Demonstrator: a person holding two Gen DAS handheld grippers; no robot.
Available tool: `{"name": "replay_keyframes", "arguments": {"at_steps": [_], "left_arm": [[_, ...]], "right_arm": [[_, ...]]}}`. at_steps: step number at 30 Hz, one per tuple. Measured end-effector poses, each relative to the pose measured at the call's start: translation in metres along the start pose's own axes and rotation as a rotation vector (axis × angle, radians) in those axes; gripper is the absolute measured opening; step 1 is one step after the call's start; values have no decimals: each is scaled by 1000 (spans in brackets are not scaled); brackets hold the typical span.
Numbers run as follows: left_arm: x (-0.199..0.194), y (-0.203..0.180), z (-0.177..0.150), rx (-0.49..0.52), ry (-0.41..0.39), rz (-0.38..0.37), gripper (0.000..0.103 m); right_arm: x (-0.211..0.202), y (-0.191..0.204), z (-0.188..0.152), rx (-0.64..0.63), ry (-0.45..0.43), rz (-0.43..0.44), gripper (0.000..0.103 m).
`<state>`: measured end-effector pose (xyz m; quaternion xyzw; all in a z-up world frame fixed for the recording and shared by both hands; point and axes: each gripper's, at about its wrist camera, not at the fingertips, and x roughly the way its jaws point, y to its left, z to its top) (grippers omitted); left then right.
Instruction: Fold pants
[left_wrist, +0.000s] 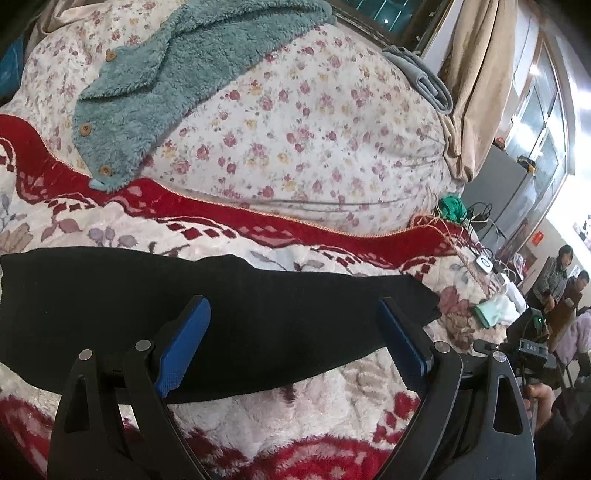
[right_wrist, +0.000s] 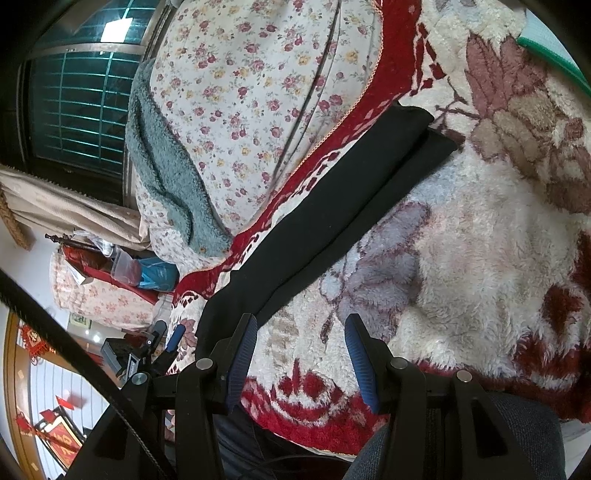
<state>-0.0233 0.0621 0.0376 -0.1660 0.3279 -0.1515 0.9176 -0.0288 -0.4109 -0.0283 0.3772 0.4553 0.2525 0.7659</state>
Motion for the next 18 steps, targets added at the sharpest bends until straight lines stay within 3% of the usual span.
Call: {"name": "replay_keyframes", "arguments": {"at_steps": [18], "left_arm": [[-3, -5, -5, 18, -23, -22, 91]], "right_arm": [[-2, -2, 2, -2, 4, -5, 48]]}}
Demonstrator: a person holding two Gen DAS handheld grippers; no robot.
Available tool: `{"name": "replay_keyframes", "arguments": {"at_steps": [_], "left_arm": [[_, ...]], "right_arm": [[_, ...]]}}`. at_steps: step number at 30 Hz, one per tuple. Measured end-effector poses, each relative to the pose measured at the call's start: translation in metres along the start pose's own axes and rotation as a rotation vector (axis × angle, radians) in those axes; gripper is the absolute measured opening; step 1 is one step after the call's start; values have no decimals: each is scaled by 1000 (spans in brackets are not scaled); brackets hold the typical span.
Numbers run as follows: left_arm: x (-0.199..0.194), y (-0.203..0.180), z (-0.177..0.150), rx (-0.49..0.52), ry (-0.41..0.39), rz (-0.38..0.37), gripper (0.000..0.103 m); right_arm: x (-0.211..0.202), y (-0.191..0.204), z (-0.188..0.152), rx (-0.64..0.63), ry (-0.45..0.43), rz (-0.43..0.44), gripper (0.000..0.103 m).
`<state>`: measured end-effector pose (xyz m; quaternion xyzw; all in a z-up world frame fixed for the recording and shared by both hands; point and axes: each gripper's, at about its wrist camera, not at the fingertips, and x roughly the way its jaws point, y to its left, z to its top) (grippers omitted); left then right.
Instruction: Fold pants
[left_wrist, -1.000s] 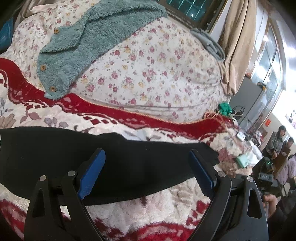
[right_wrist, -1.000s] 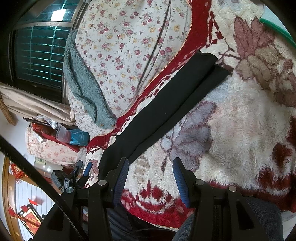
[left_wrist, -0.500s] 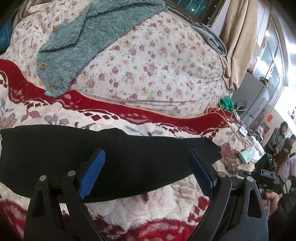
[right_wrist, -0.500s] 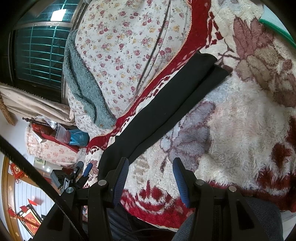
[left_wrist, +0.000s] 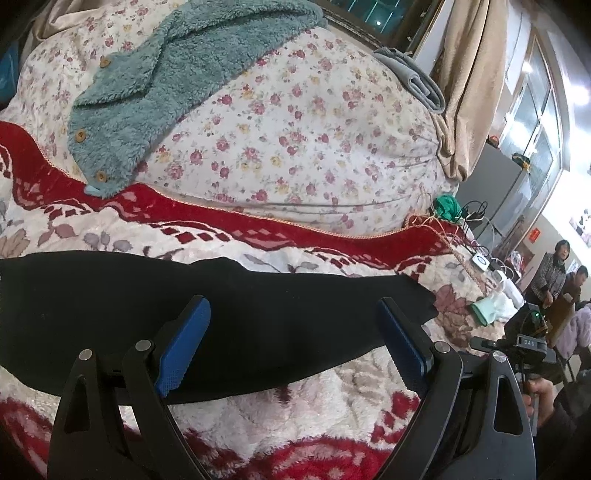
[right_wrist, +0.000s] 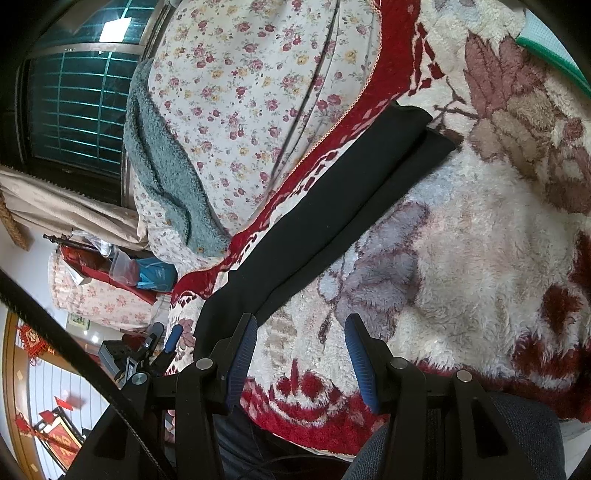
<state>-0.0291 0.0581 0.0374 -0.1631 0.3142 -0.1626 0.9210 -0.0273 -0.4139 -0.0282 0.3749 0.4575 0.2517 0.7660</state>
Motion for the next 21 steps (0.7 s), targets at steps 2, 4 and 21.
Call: {"name": "replay_keyframes", "arguments": {"at_steps": [2, 4, 21], "left_arm": [[0, -1, 0, 3, -5, -6, 91], [-1, -1, 0, 5, -8, -10, 91], [19, -29, -9, 123, 33, 211, 91]], "right_arm": [[0, 0, 0, 0, -1, -1, 48], [0, 0, 0, 1, -2, 0, 48], [5, 0, 4, -6, 9, -20, 48]]}}
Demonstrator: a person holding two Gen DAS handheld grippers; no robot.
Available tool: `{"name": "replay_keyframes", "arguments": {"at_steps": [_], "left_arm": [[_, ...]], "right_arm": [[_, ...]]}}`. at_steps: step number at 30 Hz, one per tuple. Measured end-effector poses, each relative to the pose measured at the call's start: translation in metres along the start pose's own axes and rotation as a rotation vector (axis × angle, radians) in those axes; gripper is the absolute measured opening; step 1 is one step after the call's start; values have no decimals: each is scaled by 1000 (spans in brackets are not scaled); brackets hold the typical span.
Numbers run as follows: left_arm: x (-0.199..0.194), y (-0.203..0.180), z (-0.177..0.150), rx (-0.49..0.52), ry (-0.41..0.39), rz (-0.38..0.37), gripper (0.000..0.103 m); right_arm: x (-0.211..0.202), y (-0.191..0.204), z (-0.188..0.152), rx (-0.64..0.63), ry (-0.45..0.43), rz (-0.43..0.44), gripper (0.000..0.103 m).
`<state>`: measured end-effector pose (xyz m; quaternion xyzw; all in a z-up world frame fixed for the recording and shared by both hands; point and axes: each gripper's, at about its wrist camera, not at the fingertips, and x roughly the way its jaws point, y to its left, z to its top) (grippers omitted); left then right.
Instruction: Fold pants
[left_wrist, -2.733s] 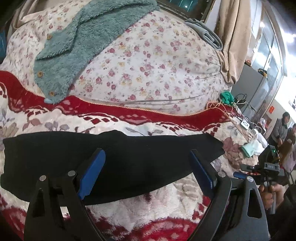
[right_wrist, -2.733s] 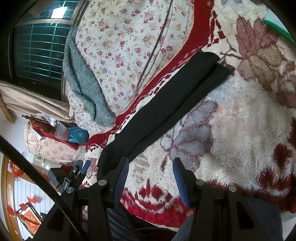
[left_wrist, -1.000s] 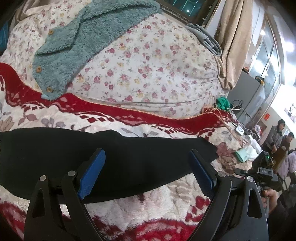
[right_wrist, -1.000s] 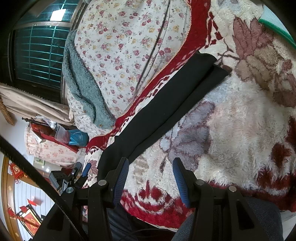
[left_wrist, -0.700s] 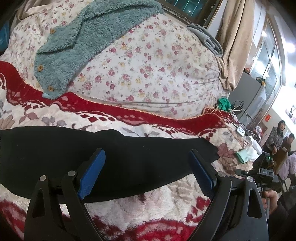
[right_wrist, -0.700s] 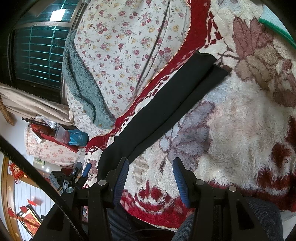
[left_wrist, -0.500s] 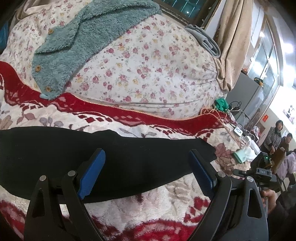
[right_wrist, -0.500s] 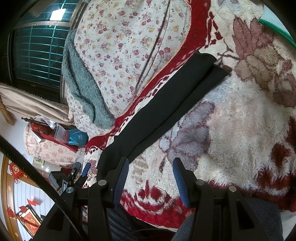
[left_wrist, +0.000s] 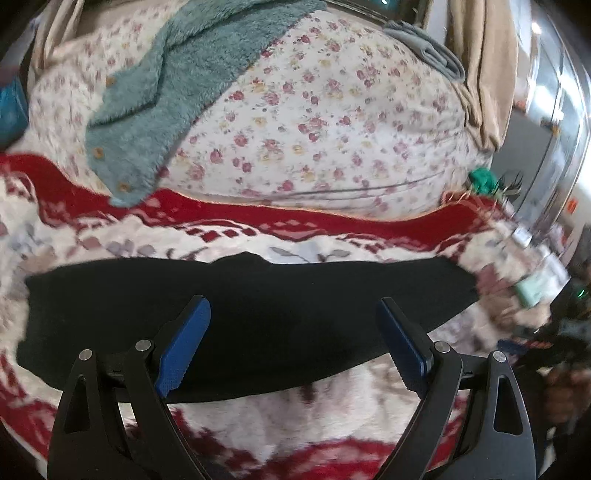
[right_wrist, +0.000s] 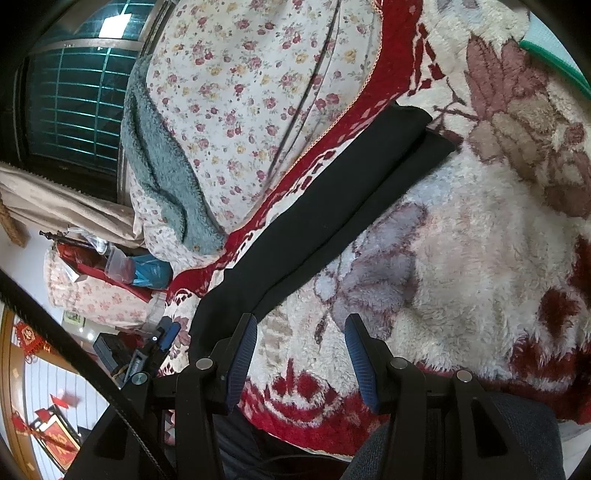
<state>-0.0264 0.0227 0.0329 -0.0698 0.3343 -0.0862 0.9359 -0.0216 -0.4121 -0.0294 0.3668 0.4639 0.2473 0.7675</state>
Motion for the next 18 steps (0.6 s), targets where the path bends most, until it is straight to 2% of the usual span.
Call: {"name": "replay_keyframes", "arguments": {"at_steps": [3, 18], "left_arm": [[4, -2, -6, 46, 21, 39, 91], [3, 2, -10, 32, 15, 85, 91]], "right_arm": [[2, 1, 1, -4, 7, -7, 48], [4, 0, 1, -6, 17, -63, 48]]}}
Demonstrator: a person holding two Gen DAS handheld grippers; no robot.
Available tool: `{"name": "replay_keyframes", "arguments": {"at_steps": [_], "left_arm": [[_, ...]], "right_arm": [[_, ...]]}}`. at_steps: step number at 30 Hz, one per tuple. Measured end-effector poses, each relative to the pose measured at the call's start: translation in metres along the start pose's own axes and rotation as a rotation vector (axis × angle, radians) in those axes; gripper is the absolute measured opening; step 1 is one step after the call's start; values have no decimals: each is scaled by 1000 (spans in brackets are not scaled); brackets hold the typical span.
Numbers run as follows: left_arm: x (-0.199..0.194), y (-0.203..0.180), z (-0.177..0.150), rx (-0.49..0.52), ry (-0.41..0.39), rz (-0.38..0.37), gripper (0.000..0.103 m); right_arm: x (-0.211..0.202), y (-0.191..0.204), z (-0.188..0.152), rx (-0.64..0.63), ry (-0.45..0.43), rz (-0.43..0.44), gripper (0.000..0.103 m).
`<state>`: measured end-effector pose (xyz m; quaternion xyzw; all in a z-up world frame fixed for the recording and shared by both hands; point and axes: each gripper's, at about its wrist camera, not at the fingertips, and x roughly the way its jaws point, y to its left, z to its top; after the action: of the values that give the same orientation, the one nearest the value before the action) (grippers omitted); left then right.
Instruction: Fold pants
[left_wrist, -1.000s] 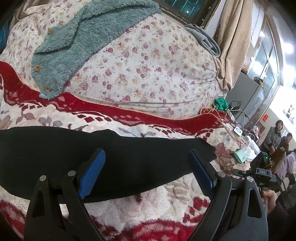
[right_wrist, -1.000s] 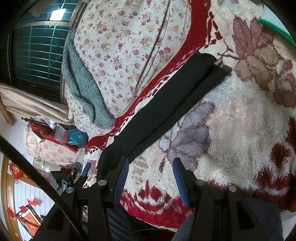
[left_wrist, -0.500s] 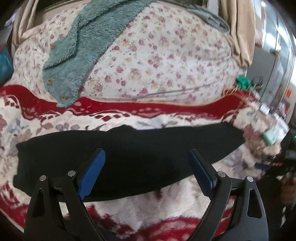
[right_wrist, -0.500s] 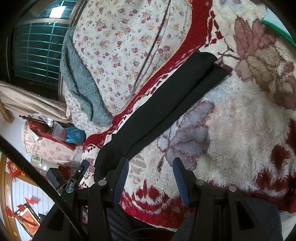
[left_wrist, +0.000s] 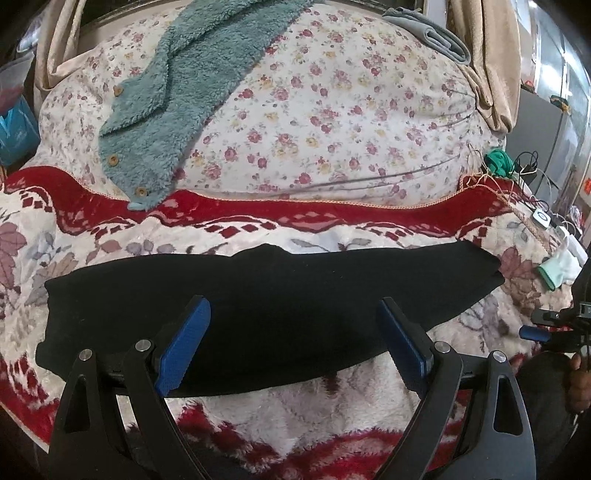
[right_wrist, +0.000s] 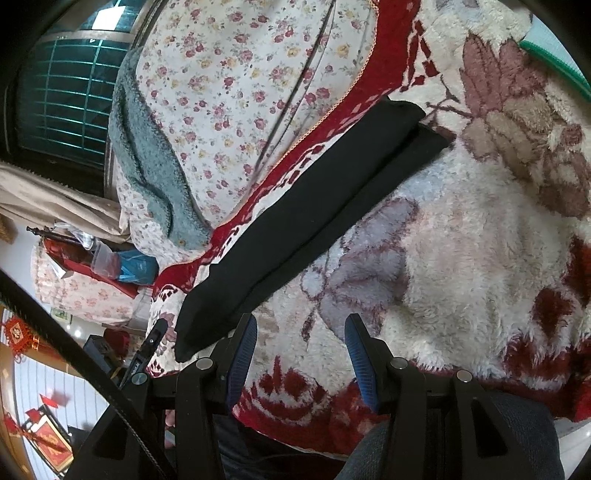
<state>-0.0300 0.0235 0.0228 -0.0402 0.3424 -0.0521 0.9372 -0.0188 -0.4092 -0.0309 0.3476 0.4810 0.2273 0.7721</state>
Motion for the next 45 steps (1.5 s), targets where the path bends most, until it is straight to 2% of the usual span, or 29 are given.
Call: {"name": "replay_keyframes", "arguments": {"at_steps": [8, 10, 11, 13, 16, 19, 21, 24, 27, 32, 36, 42, 45], "left_arm": [[-1, 6, 1, -29, -1, -16, 91], [-5, 14, 2, -65, -14, -42, 91], [-8, 20, 4, -95, -25, -63, 91], [-14, 38, 7, -178, -48, -108, 91], [-28, 75, 15, -324, -100, -119, 91], [-41, 122, 17, -459, -130, -88, 91], [-46, 148, 15, -530, -120, -77, 91], [-61, 187, 4, -632, -119, -92, 91], [-71, 210, -8, -682, -129, -131, 91], [-69, 238, -29, -821, -115, -326, 91], [-70, 258, -43, -956, -130, -444, 91], [-59, 271, -57, -1041, -83, -470, 91], [-49, 272, -65, -1085, -54, -509, 91]], "right_arm": [[-4, -2, -1, 10, -17, -14, 48], [-17, -2, 0, 32, -90, -79, 48], [-30, -1, 3, 44, -165, -146, 48], [-50, 3, 13, 32, -288, -209, 48], [-65, -1, 34, 91, -368, -206, 48], [-54, -22, 63, 233, -329, -120, 48], [-36, -36, 80, 318, -284, -94, 48], [-17, -48, 95, 387, -274, -66, 48], [0, -52, 100, 396, -236, -45, 48], [26, -61, 107, 408, -192, -26, 48], [36, -53, 111, 340, -179, -10, 48], [46, -52, 108, 299, -176, -58, 48], [46, -50, 106, 283, -181, -72, 48]]}}
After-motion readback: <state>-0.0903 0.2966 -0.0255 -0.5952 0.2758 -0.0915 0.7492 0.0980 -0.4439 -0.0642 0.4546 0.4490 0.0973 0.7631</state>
